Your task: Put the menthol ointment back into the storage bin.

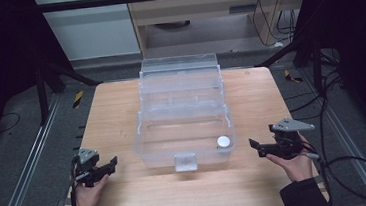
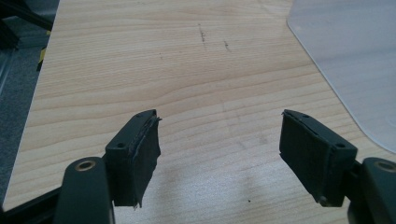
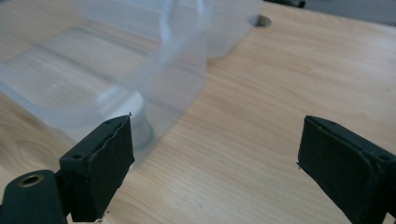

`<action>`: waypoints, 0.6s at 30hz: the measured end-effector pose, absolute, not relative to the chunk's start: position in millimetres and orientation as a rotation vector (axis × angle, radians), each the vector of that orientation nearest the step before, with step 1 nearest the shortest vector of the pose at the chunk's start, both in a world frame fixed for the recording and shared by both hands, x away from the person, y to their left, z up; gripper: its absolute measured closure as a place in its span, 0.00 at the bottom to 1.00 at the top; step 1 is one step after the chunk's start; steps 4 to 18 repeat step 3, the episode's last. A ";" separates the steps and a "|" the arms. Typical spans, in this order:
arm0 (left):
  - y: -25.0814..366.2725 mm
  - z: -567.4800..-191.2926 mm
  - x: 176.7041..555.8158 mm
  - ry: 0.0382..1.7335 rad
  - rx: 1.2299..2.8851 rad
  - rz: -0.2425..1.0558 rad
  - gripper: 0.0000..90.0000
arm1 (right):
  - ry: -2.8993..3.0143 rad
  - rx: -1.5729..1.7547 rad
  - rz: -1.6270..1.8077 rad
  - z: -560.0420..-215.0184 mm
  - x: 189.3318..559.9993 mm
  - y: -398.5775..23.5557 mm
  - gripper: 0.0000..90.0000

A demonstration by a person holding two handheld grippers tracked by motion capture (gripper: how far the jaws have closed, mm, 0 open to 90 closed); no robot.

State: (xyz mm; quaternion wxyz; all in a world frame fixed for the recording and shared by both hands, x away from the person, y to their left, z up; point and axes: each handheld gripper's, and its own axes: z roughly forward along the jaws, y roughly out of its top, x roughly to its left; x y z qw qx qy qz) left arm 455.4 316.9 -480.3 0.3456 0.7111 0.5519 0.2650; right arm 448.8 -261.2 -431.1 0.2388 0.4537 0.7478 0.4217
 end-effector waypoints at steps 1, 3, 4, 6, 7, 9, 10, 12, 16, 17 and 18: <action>317.6 -480.1 455.4 1.435 1.841 0.690 0.31 | 2.020 1.278 1.158 -439.7 447.5 -269.5 0.11; 317.6 -480.0 455.5 1.434 1.841 0.687 0.31 | 1.979 1.310 1.169 -445.7 447.1 -276.2 0.11; 317.6 -480.0 455.5 1.434 1.841 0.687 0.31 | 1.979 1.310 1.169 -445.7 447.1 -276.2 0.11; 317.6 -480.0 455.5 1.434 1.841 0.687 0.31 | 1.979 1.310 1.169 -445.7 447.1 -276.2 0.11; 317.6 -480.0 455.5 1.434 1.841 0.687 0.31 | 1.979 1.310 1.169 -445.7 447.1 -276.2 0.11; 317.6 -480.0 455.5 1.434 1.841 0.687 0.31 | 1.979 1.310 1.169 -445.7 447.1 -276.2 0.11; 317.6 -480.0 455.5 1.434 1.841 0.687 0.31 | 1.979 1.310 1.169 -445.7 447.1 -276.2 0.11; 317.6 -480.0 455.5 1.434 1.841 0.687 0.31 | 1.979 1.310 1.169 -445.7 447.1 -276.2 0.11; 317.6 -480.0 455.5 1.434 1.841 0.687 0.31 | 1.979 1.310 1.169 -445.7 447.1 -276.2 0.11; 317.6 -480.0 455.5 1.434 1.841 0.687 0.31 | 1.979 1.310 1.169 -445.7 447.1 -276.2 0.11; 317.6 -480.0 455.5 1.434 1.841 0.687 0.31 | 1.979 1.310 1.169 -445.7 447.1 -276.2 0.11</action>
